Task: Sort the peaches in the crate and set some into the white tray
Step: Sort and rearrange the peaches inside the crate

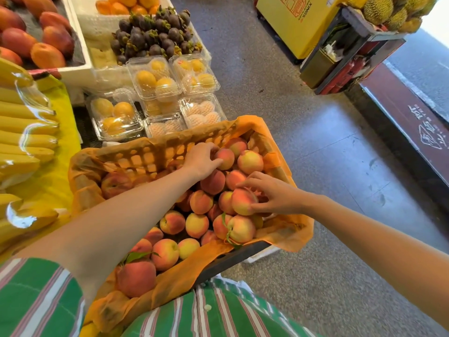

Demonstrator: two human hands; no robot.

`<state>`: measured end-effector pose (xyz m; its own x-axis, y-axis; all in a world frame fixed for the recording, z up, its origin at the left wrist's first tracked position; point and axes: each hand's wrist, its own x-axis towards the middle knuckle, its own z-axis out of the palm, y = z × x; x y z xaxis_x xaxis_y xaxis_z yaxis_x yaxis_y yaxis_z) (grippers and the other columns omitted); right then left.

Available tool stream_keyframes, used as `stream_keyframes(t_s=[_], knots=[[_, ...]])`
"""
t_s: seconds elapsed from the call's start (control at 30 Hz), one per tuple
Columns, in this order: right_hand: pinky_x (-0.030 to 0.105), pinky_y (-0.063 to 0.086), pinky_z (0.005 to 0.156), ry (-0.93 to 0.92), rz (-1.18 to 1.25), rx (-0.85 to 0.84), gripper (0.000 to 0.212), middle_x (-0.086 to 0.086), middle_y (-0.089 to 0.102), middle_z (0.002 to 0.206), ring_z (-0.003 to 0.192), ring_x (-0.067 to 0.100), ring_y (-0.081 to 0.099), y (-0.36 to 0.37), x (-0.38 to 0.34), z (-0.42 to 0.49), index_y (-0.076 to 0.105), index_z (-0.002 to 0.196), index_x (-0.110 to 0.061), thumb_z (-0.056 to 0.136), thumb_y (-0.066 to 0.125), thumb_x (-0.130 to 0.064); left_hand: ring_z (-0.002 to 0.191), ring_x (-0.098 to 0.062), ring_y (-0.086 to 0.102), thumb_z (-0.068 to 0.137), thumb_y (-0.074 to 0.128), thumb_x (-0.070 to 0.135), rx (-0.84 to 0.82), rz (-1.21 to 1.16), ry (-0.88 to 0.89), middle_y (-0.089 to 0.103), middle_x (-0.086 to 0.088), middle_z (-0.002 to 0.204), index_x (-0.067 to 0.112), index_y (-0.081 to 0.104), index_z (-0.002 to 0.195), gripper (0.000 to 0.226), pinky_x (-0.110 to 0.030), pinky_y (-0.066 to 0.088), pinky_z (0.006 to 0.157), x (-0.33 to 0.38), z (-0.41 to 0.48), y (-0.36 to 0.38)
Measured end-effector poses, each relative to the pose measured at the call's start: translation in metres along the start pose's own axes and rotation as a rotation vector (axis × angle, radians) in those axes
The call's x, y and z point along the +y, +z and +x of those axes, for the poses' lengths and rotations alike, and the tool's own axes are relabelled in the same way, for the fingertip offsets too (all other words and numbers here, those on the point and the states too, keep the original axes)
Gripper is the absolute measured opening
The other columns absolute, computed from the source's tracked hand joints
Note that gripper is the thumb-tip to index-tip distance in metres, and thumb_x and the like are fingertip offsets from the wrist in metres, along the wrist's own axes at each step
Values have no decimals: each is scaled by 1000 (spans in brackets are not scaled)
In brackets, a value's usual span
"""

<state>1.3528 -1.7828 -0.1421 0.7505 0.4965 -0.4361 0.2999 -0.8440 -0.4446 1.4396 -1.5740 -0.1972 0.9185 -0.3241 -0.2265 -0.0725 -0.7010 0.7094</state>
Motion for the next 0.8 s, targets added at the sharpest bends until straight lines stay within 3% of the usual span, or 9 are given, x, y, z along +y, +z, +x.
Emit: stream_keyframes(t_s=[0.1, 0.23, 0.33, 0.43, 0.47, 0.57, 0.63, 0.7, 0.8], knots=[[29, 46, 93, -6, 15, 11, 51, 0, 49, 121, 110, 13, 50, -5, -2, 1, 52, 133, -24, 87, 67, -38, 119, -30, 54, 89, 64, 33, -57, 47, 12, 56, -12, 132, 10, 57, 130, 48, -44, 47, 97, -4, -6, -12], [24, 45, 84, -89, 26, 99, 42, -1, 55, 112, 97, 8, 51, -11, -18, 10, 59, 125, -20, 87, 68, -35, 102, -21, 60, 88, 65, 30, -135, 101, 82, 64, -2, 107, 18, 67, 108, 24, -38, 51, 87, -9, -29, -37], [26, 50, 82, -149, 96, 92, 35, -4, 63, 108, 96, 8, 58, -9, -39, 21, 64, 118, -18, 87, 68, -33, 84, -12, 62, 89, 66, 28, -377, 124, 56, 68, 2, 90, 14, 73, 96, 17, -31, 53, 78, -14, -55, -59], [15, 49, 79, -169, 217, -43, 28, -10, 68, 108, 97, 1, 63, 2, -67, 33, 67, 115, -17, 89, 67, -28, 70, -2, 63, 88, 68, 24, -728, 164, -62, 70, 8, 78, 14, 74, 90, 12, -20, 51, 66, -27, -86, -73], [15, 50, 81, -171, 237, -105, 27, -11, 68, 109, 100, 1, 63, 8, -76, 38, 67, 115, -17, 90, 66, -28, 74, 0, 64, 87, 69, 24, -835, 206, -116, 71, 10, 80, 14, 74, 93, 12, -19, 51, 68, -31, -98, -76], [18, 50, 88, -151, 231, -307, 30, -7, 66, 116, 104, 2, 62, 28, -97, 54, 64, 119, -20, 92, 63, -32, 100, -10, 63, 82, 74, 28, -1044, 356, -223, 67, 14, 95, 17, 71, 113, 33, -30, 50, 94, -44, -129, -78], [25, 51, 91, -139, 173, -402, 33, -7, 65, 116, 105, 4, 61, 44, -103, 65, 63, 120, -22, 91, 62, -36, 105, -9, 54, 81, 75, 34, -1079, 480, -218, 56, 19, 100, 22, 61, 127, 51, -28, 44, 97, -46, -144, -77], [36, 50, 95, -114, 131, -450, 38, -8, 64, 117, 107, 8, 60, 56, -106, 71, 60, 121, -23, 89, 62, -43, 116, -15, 50, 78, 76, 41, -1075, 583, -189, 52, 11, 120, 27, 49, 136, 66, -29, 42, 94, -48, -151, -71], [35, 49, 97, -75, 135, -454, 40, -6, 63, 121, 110, 11, 59, 65, -105, 72, 58, 125, -21, 90, 61, -42, 127, -23, 46, 72, 78, 49, -1079, 732, -113, 45, 5, 140, 29, 39, 142, 83, -32, 42, 97, -53, -154, -59]])
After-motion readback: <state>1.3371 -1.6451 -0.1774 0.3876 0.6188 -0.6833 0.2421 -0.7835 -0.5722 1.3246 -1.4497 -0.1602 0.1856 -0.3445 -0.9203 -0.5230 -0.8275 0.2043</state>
